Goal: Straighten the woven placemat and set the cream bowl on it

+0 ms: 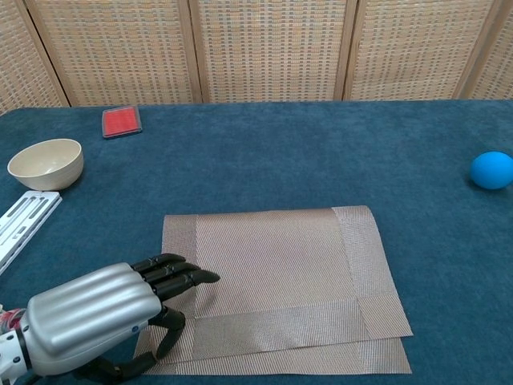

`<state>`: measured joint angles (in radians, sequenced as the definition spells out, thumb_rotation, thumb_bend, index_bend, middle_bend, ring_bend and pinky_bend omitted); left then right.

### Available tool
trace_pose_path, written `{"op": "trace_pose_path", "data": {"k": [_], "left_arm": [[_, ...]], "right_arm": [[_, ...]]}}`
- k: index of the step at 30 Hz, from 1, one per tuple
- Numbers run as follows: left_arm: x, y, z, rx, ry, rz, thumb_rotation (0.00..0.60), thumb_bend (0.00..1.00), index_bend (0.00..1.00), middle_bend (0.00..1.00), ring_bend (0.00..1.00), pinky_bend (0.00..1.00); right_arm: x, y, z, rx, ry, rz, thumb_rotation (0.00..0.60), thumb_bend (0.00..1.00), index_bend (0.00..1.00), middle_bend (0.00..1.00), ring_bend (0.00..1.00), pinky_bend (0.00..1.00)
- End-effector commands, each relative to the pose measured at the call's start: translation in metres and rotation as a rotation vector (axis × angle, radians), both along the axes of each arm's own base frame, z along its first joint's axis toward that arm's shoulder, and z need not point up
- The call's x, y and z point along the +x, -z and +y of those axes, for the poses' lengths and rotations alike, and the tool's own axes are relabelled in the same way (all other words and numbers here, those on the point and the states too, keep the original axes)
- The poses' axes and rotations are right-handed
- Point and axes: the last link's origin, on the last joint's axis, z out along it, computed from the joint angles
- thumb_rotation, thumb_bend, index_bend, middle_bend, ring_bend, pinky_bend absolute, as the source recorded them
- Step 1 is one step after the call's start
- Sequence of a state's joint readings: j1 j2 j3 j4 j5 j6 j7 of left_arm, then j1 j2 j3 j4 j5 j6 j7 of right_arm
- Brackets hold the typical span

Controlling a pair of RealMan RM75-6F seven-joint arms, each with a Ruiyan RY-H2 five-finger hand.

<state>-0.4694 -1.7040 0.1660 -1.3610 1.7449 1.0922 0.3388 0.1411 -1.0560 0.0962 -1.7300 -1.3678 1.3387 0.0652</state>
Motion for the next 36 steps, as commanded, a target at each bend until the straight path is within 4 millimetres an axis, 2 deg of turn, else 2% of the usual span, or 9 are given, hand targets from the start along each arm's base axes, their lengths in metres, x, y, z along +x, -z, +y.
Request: {"op": "trace_pose_path", "data": {"k": [1,5,15,19,21,22,26,33,36], "left_arm": [[0.002,-0.002,0.001,0.004,-0.001,-0.014,0.6,0.47,0.61,0.0,0.0,0.0],[0.008,-0.012,0.006,0.023,-0.007,-0.05,0.6,0.47,0.61,0.0,0.0,0.0],[0.027,-0.044,0.048,0.109,-0.065,-0.123,0.6,0.47,0.6,0.0,0.0,0.0],[0.038,-0.061,0.085,0.175,-0.068,-0.107,0.6,0.47,0.6,0.0,0.0,0.0],[0.053,-0.074,0.124,0.238,-0.098,-0.126,0.6,0.47,0.6,0.0,0.0,0.0],[0.059,-0.076,0.139,0.255,-0.112,-0.131,0.6,0.47,0.6,0.0,0.0,0.0],[0.075,-0.078,0.177,0.301,-0.163,-0.155,0.6,0.47,0.6,0.0,0.0,0.0],[0.089,-0.076,0.225,0.385,-0.233,-0.155,0.6,0.47,0.6,0.0,0.0,0.0],[0.093,-0.075,0.238,0.406,-0.261,-0.149,0.6,0.47,0.6,0.0,0.0,0.0]], "right_arm": [[0.0,0.0,0.0,-0.001,0.0,-0.001,0.6,0.11,0.06,0.0,0.0,0.0],[0.0,-0.001,0.0,-0.002,-0.001,-0.002,0.6,0.11,0.06,0.0,0.0,0.0],[-0.001,-0.005,-0.001,-0.013,0.006,-0.009,0.6,0.11,0.06,0.0,0.0,0.0],[-0.004,-0.007,-0.003,-0.023,0.014,-0.01,0.6,0.11,0.06,0.0,0.0,0.0],[-0.007,-0.008,-0.005,-0.028,0.027,-0.008,0.6,0.11,0.06,0.0,0.0,0.0],[-0.008,-0.008,-0.007,-0.03,0.033,-0.007,0.6,0.11,0.06,0.0,0.0,0.0],[-0.012,-0.008,-0.01,-0.036,0.05,-0.001,0.6,0.11,0.06,0.0,0.0,0.0],[-0.015,-0.007,-0.014,-0.038,0.062,0.008,0.6,0.11,0.06,0.0,0.0,0.0],[-0.016,-0.006,-0.014,-0.034,0.067,0.013,0.6,0.11,0.06,0.0,0.0,0.0]]}}
